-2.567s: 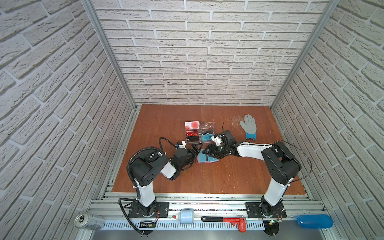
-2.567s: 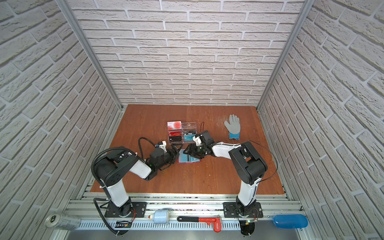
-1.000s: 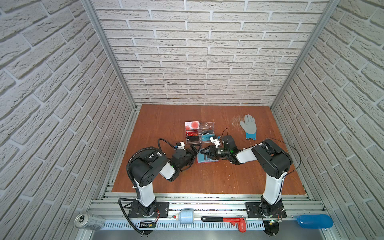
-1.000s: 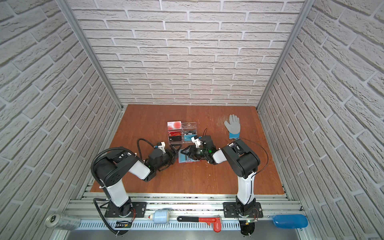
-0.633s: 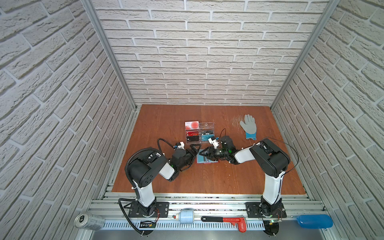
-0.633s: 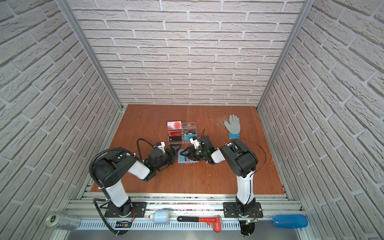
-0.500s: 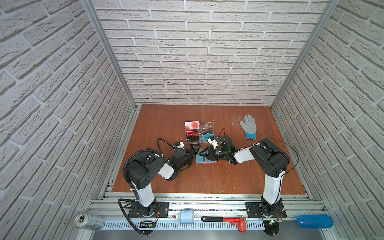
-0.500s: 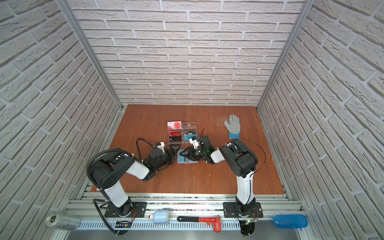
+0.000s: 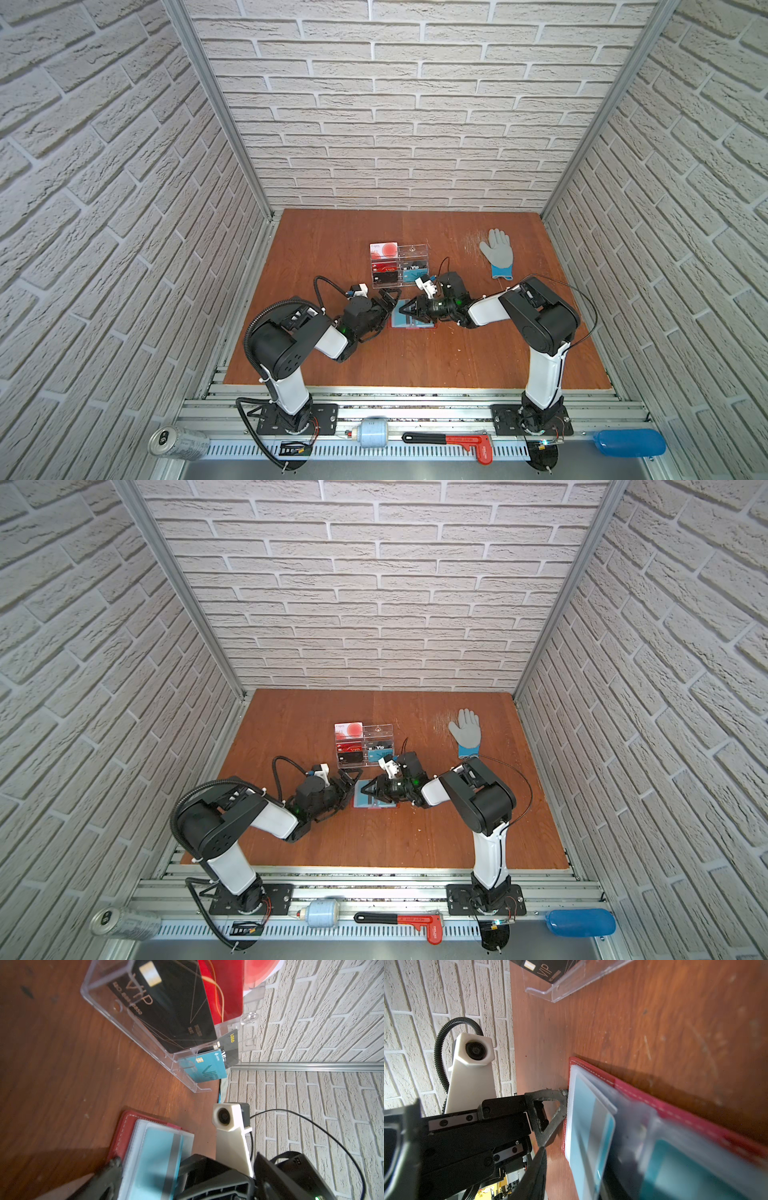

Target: Take the credit cards out of the card holder

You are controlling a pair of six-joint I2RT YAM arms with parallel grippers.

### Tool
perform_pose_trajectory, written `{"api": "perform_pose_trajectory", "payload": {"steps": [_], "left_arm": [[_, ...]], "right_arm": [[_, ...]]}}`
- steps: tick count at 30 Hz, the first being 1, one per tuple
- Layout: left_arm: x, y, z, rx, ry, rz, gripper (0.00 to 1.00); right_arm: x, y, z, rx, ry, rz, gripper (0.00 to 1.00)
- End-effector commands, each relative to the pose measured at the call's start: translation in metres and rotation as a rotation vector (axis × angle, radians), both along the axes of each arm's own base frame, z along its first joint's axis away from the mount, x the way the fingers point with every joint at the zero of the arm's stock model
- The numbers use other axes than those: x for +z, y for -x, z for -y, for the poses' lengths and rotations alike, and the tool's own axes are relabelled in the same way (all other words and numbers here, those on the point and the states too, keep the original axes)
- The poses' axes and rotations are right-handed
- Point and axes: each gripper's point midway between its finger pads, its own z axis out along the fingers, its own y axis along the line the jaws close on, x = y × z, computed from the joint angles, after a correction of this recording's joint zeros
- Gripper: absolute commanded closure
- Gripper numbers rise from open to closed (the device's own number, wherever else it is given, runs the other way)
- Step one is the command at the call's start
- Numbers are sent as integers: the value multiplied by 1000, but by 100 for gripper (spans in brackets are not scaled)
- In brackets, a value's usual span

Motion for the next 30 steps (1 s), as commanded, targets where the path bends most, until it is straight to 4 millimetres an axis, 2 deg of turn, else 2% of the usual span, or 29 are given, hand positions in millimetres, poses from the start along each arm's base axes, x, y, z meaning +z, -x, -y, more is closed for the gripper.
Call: {"api": "perform_pose_trajectory", "payload": {"steps": [1, 8, 30], "left_arm": [[-39, 13, -13, 8, -92, -100, 2], [-40, 14, -14, 5, -97, -103, 2], [-42, 16, -18, 15, -99, -106, 2]], "right_arm": [[24, -7, 1, 10, -35, 64, 64], [27, -8, 1, 10, -54, 70, 69], [27, -10, 17, -3, -7, 75, 74]]}}
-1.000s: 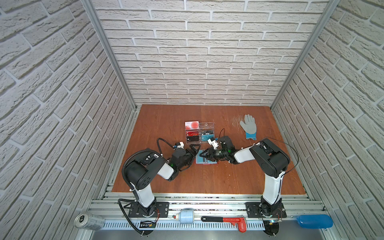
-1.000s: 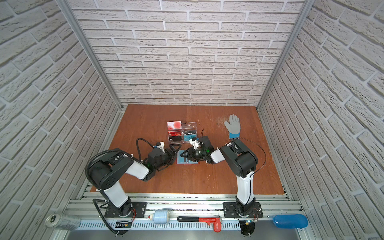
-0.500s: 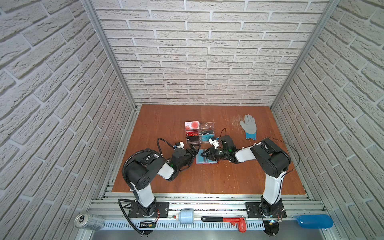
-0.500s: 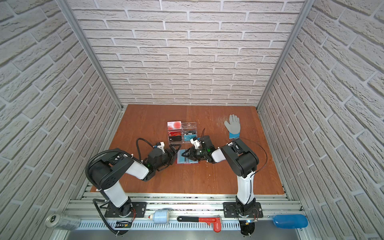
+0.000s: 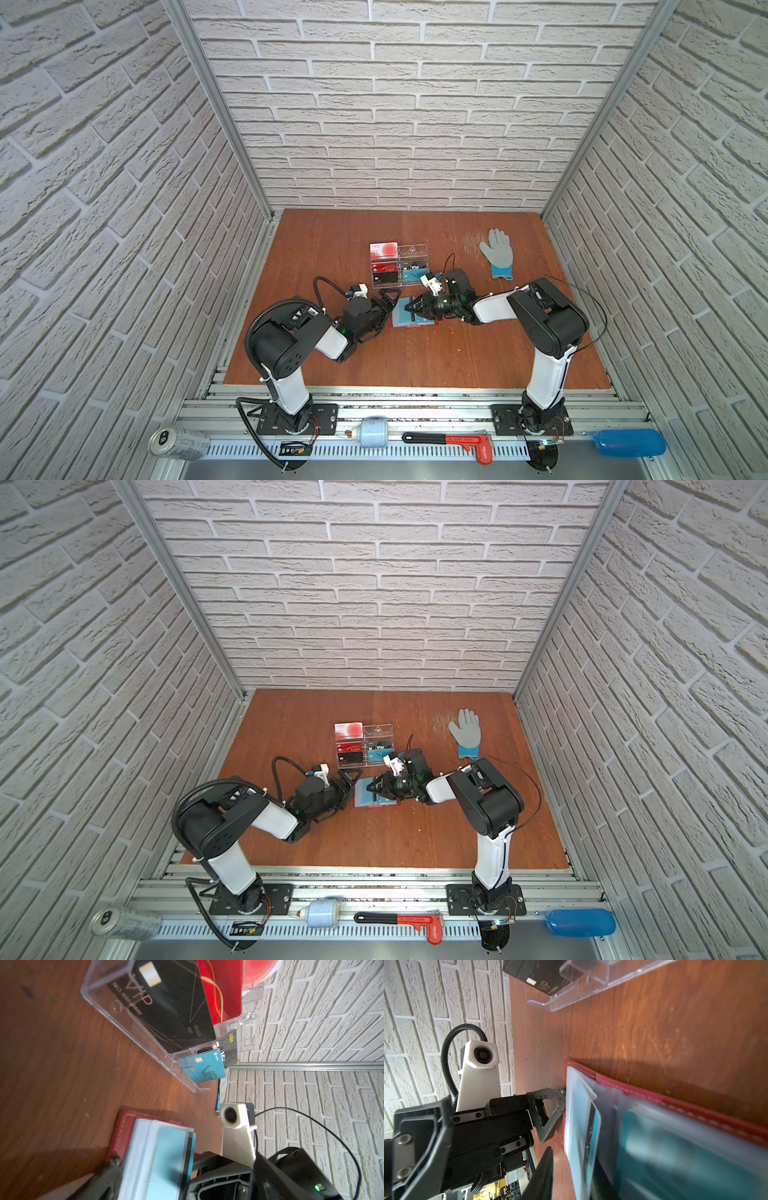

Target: Take the credit cards out of the card holder

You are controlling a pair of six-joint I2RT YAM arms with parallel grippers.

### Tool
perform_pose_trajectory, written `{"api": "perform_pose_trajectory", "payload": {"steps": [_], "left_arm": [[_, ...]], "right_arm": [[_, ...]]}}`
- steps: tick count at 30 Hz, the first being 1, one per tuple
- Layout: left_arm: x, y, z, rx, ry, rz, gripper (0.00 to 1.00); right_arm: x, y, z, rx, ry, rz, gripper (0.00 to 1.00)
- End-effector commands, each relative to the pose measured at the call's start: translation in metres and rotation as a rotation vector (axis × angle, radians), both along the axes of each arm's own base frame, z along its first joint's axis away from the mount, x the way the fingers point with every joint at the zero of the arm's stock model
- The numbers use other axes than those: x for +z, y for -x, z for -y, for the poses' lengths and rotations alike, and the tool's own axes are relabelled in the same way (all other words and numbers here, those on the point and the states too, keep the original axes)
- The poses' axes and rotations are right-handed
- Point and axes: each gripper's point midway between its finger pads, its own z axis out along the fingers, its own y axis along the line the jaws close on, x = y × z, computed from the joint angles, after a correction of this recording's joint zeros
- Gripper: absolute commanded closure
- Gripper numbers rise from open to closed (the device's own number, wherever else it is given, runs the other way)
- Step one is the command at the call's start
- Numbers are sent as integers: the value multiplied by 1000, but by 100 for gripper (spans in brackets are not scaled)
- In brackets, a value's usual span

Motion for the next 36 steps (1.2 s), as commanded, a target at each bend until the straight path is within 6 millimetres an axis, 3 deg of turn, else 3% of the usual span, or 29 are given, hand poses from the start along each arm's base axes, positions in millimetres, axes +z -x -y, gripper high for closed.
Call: {"api": "perform_pose_trajectory", "payload": {"steps": [1, 36], "left_arm": [[-43, 15, -18, 15, -104, -113, 2], [-40, 12, -16, 5, -121, -109, 2]], "right_arm": [[20, -5, 0, 11, -22, 73, 75], [19, -10, 30, -40, 87, 79, 94]]}}
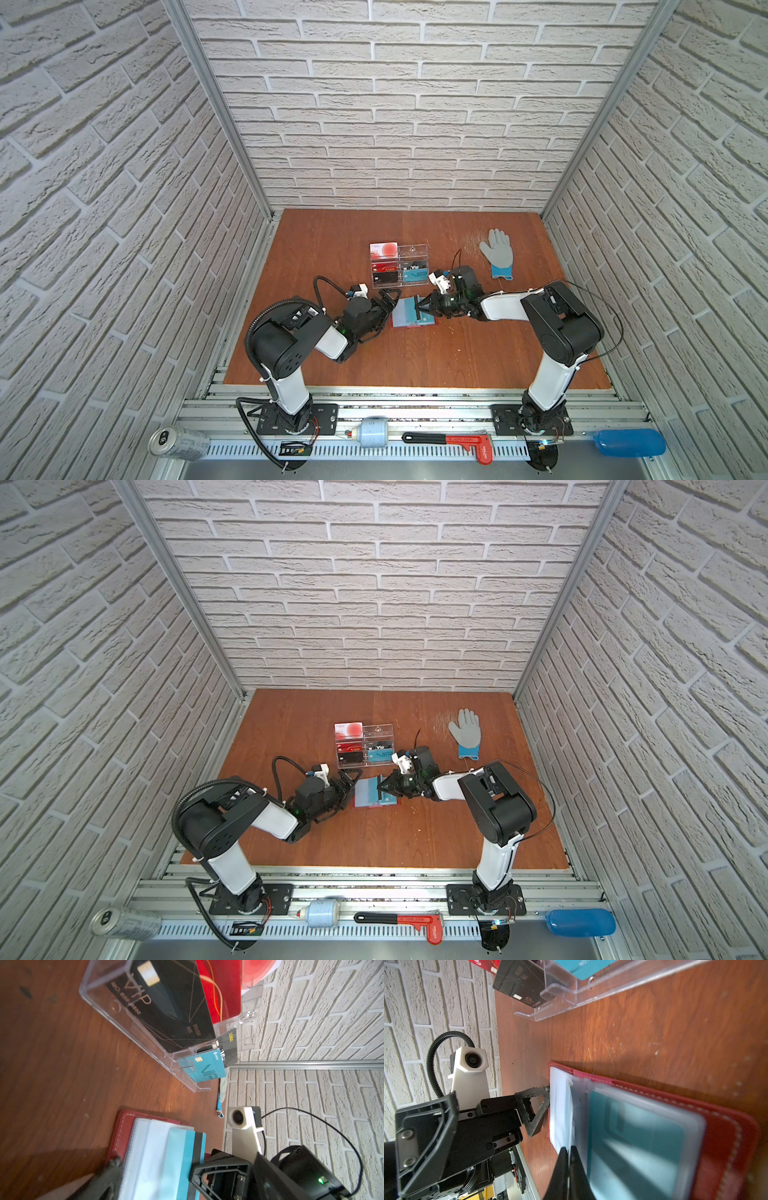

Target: Take the credit cards out of the card holder

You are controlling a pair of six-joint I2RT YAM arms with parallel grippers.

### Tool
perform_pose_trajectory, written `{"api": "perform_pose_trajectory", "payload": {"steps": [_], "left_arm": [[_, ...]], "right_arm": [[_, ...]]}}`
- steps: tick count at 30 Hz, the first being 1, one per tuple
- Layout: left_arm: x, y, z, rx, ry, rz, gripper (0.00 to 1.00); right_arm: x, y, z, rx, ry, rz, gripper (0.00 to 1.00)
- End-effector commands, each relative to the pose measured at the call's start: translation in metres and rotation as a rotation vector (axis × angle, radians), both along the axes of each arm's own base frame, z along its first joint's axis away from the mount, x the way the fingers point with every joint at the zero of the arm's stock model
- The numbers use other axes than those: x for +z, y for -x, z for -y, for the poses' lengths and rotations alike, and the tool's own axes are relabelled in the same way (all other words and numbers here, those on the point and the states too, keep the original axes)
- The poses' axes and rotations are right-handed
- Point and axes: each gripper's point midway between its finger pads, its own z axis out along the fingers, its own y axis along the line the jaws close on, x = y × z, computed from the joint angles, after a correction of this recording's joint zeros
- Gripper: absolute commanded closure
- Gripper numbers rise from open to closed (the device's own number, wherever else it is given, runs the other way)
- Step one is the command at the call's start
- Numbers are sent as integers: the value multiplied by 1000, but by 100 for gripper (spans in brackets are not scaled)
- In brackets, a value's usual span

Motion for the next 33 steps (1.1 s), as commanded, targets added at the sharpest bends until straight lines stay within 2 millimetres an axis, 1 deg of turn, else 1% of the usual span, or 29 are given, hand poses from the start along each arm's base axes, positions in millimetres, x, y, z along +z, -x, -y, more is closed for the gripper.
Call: {"api": "perform_pose_trajectory", "payload": {"steps": [1, 8, 12, 17, 23, 28, 30, 33], "left_arm": [[-39, 13, -16, 8, -112, -113, 2], [-37, 11, -17, 5, -121, -105, 2], [-34, 9, -13, -18, -136, -104, 2], [-25, 4, -8, -36, -153, -86, 2], [-15, 1, -2, -58, -158, -71, 2], [-2, -2, 1, -74, -160, -37, 2], [4, -3, 2, -78, -161, -26, 2], [13, -6, 4, -84, -164, -11, 2]], "right_arm": [[17, -7, 2, 0, -10, 68, 94], [25, -8, 9, -19, -7, 87, 94], [33, -8, 14, -33, 10, 112, 94], [39, -7, 24, -54, 72, 146, 94], [44, -7, 29, -69, 89, 165, 94], [47, -9, 37, -98, 135, 189, 94], [50, -12, 41, -125, 157, 196, 94], [62, -16, 51, -187, 190, 206, 94]]}}
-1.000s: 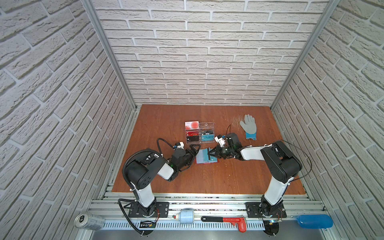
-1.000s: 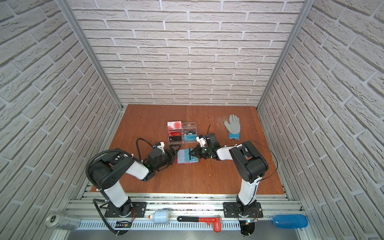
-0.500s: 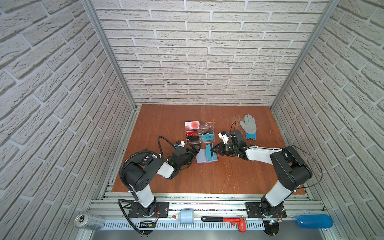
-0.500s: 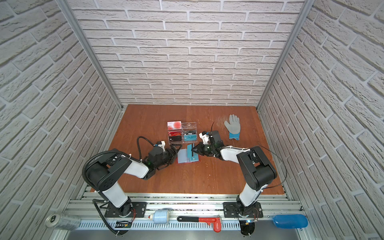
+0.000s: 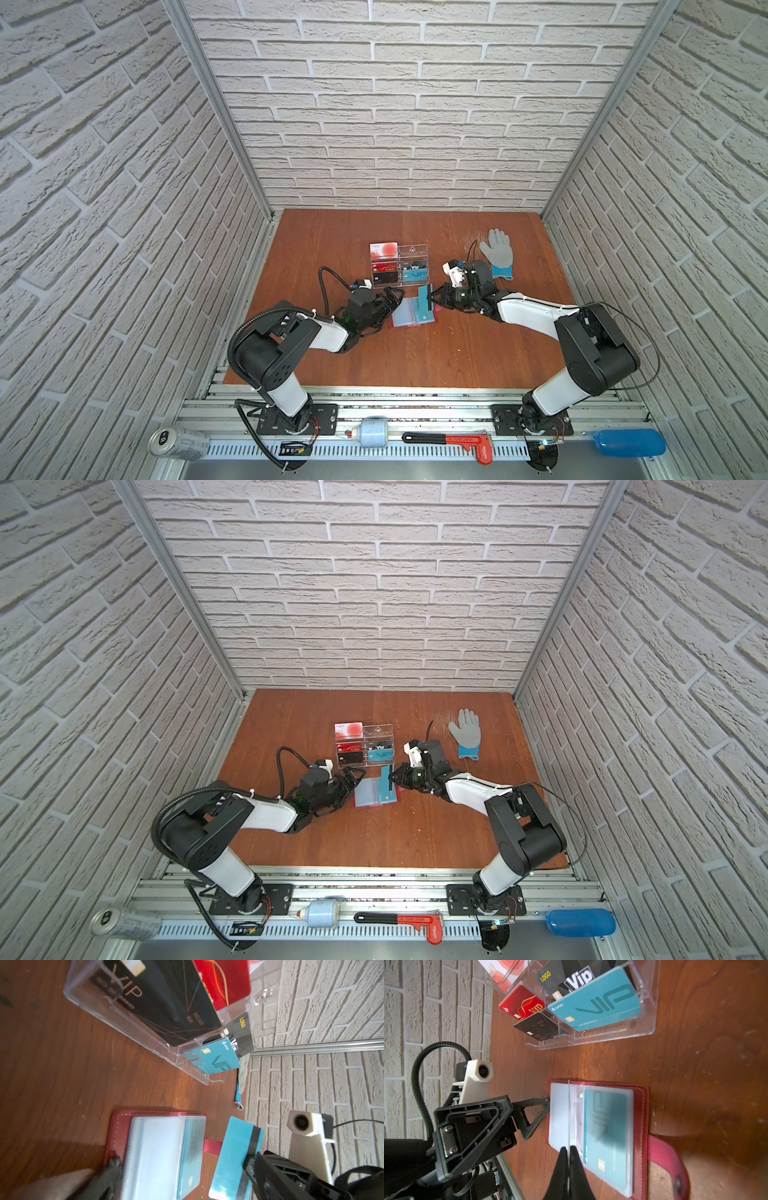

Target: Take the credit cards out of the card holder

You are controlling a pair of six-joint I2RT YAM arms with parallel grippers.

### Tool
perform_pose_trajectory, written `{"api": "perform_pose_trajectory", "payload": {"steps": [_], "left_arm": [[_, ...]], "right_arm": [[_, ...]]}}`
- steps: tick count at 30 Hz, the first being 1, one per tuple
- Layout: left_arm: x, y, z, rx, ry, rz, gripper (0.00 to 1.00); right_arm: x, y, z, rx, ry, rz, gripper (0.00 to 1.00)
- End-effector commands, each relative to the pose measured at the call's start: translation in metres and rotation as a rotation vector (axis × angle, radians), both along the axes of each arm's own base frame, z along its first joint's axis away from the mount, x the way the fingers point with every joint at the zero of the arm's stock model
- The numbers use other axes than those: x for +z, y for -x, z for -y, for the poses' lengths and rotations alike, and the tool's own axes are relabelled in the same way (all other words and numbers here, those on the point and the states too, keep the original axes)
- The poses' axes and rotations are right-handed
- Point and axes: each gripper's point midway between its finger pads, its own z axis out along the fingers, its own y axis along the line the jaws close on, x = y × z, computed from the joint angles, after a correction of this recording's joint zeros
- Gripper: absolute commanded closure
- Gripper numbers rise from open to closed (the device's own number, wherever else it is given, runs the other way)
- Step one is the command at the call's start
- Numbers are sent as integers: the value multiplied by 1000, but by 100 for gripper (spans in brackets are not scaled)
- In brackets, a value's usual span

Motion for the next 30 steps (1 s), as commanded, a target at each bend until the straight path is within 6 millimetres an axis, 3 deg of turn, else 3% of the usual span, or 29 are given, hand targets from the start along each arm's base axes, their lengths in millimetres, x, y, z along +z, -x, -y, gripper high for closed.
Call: {"api": "perform_pose_trajectory", "payload": {"steps": [1, 10, 20, 24, 30], "left_arm": [[16, -5, 0, -12, -21, 39, 2], [38, -13, -1, 31, -105, 71, 2], [86, -13, 54, 21, 3, 141, 2], [90, -18, 79, 7, 67, 145, 2], [97, -25, 106, 4, 127, 168, 2]], "right_arm": [[21, -8, 17, -89, 56, 58, 94], [65, -20, 63, -352, 168, 144, 94], [86, -21, 77, -458, 91, 299, 94], [91, -17, 74, -434, 65, 330, 94], [93, -9, 88, -479, 99, 354, 94]]}}
